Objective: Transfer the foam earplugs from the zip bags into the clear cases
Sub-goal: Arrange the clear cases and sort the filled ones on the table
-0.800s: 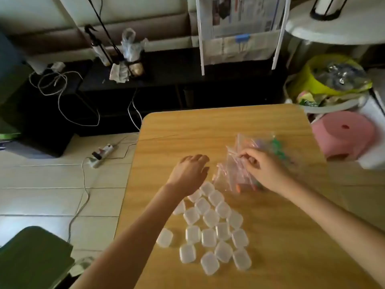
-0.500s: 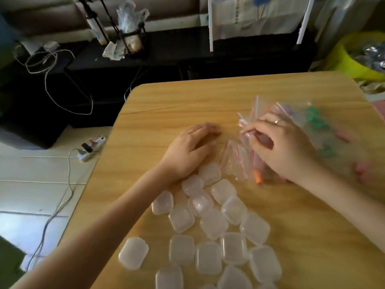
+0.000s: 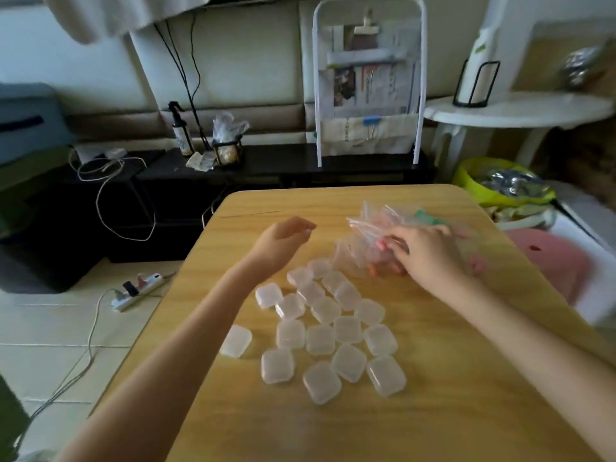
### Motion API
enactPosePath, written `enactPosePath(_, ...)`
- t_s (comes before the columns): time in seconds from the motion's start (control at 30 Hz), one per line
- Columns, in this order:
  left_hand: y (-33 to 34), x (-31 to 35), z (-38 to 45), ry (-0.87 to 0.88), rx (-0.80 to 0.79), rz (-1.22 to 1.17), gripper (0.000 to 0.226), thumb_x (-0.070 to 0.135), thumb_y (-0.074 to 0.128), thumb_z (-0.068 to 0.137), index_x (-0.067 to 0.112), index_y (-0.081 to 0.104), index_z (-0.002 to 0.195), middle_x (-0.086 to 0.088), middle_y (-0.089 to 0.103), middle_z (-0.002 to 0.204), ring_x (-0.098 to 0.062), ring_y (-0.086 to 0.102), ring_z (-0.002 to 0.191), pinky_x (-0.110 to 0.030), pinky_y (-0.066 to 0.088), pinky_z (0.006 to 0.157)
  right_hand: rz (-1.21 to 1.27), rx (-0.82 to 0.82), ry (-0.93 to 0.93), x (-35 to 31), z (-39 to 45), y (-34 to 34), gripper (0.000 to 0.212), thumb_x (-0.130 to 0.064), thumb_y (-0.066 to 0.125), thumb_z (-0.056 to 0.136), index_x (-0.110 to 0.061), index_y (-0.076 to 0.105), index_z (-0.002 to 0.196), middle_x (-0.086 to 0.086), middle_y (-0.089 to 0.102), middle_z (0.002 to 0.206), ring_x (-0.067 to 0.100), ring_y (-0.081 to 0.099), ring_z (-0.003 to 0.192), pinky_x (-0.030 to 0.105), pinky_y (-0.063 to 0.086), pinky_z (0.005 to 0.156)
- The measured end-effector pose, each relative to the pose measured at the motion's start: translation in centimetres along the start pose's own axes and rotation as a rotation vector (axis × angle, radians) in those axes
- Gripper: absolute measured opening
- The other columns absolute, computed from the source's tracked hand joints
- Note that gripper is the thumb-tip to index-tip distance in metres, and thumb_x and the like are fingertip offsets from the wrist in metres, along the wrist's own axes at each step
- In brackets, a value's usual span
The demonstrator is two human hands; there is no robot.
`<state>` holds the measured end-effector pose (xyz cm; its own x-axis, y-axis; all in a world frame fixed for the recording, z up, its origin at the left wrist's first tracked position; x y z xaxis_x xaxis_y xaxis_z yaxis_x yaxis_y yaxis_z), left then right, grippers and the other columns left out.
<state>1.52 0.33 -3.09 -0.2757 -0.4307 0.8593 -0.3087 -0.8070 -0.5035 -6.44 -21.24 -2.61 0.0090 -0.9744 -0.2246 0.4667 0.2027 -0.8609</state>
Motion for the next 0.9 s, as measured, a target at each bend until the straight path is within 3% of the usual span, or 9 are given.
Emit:
enactPosePath(0.13, 0.0, 1.4, -4.5, 0.040, 0.057, -0.040, 0.024, 0.010, 0.050, 0.095, 0.024, 0.062, 0.109, 0.005, 0.062, 0.117, -0.012, 0.057, 0.110, -0.016, 0.047, 0.080, 0.237, 0.258, 0.177, 0.6, -0.5, -2.9, 0.024, -0.009, 0.058, 0.091, -0.018, 0.074, 0.106, 0.007, 0.075, 0.091, 0.025, 0.065, 0.076, 0.025, 0.040, 0.063)
enactPosePath(0.23, 0.3, 3.0, -7.4, 0.087, 0.087, -0.051, 0.023, 0.009, 0.054, 0.092, 0.024, 0.063, 0.106, 0.007, 0.064, 0.113, -0.009, 0.060, 0.104, -0.012, 0.048, 0.076, 0.473, 0.379, 0.190, 0.1, -1.1, -5.5, 0.023, 0.001, 0.062, 0.086, -0.012, 0.075, 0.101, -0.003, 0.071, 0.087, 0.021, 0.065, 0.081, 0.023, 0.048, 0.072)
enactPosePath(0.33, 0.8, 5.8, -10.0, 0.102, 0.115, -0.160, 0.012, 0.015, 0.060, 0.091, 0.015, 0.068, 0.100, 0.002, 0.069, 0.096, -0.010, 0.064, 0.086, -0.020, 0.051, 0.073, 0.648, 0.428, 0.191, -1.8, -3.0, -8.8, 0.021, -0.004, 0.070, 0.083, -0.020, 0.074, 0.096, -0.014, 0.059, 0.082, 0.019, 0.062, 0.085, 0.015, 0.047, 0.074)
enactPosePath(0.47, 3.2, 10.4, -13.6, 0.088, -0.035, -0.485, 0.015, 0.019, 0.064, 0.090, 0.006, 0.066, 0.095, -0.010, 0.071, 0.088, -0.016, 0.069, 0.079, -0.031, 0.057, 0.079, 0.767, 0.405, 0.110, -7.2, -7.2, -12.4, 0.015, -0.008, 0.070, 0.083, -0.020, 0.074, 0.090, -0.011, 0.067, 0.087, 0.005, 0.063, 0.083, 0.015, 0.052, 0.073)
enactPosePath(0.53, 4.0, 11.7, -15.0, 0.081, -0.054, -0.593, 0.026, 0.023, 0.065, 0.089, 0.002, 0.063, 0.103, -0.012, 0.071, 0.094, -0.020, 0.070, 0.084, -0.034, 0.057, 0.084, 0.895, 0.353, 0.117, -9.4, -9.2, -13.3, 0.014, -0.007, 0.069, 0.084, -0.018, 0.075, 0.091, -0.010, 0.070, 0.083, 0.008, 0.067, 0.074, 0.021, 0.056, 0.061)
enactPosePath(0.6, 3.9, 11.9, -15.9, 0.078, -0.017, -0.615, 0.034, 0.029, 0.067, 0.087, 0.003, 0.061, 0.108, -0.012, 0.071, 0.101, -0.021, 0.070, 0.091, -0.034, 0.056, 0.086, 1.033, 0.313, 0.146, -10.2, -10.7, -13.6, 0.016, -0.008, 0.068, 0.085, -0.021, 0.075, 0.092, -0.008, 0.073, 0.080, 0.006, 0.069, 0.070, 0.021, 0.056, 0.056)
enactPosePath(0.77, 3.2, 10.6, -17.1, 0.079, 0.068, -0.608, 0.019, 0.020, 0.061, 0.091, 0.003, 0.065, 0.099, -0.009, 0.070, 0.088, -0.017, 0.070, 0.084, -0.028, 0.057, 0.079, 1.025, 0.064, 0.092, -11.0, -12.1, -11.4, 0.029, -0.006, 0.065, 0.087, -0.035, 0.069, 0.091, -0.017, 0.072, 0.082, -0.002, 0.069, 0.082, 0.014, 0.051, 0.076)
enactPosePath(0.9, 3.2, 8.7, -16.5, 0.045, 0.079, -0.577, 0.014, 0.012, 0.057, 0.094, 0.002, 0.067, 0.095, -0.008, 0.071, 0.084, -0.016, 0.071, 0.080, -0.028, 0.058, 0.077, 1.089, 0.019, 0.139, -10.7, -12.1, -9.2, 0.028, 0.002, 0.064, 0.085, -0.022, 0.070, 0.099, -0.007, 0.074, 0.088, 0.005, 0.071, 0.083, 0.014, 0.053, 0.069)
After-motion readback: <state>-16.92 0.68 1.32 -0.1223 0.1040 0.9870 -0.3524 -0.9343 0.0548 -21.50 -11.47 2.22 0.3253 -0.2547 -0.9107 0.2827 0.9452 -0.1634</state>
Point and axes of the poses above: each hand's wrist, its own z-axis towards the middle knuckle, its own y-axis out of the palm, x = y × z, the point moved 5 cm from there along z, towards the middle knuckle
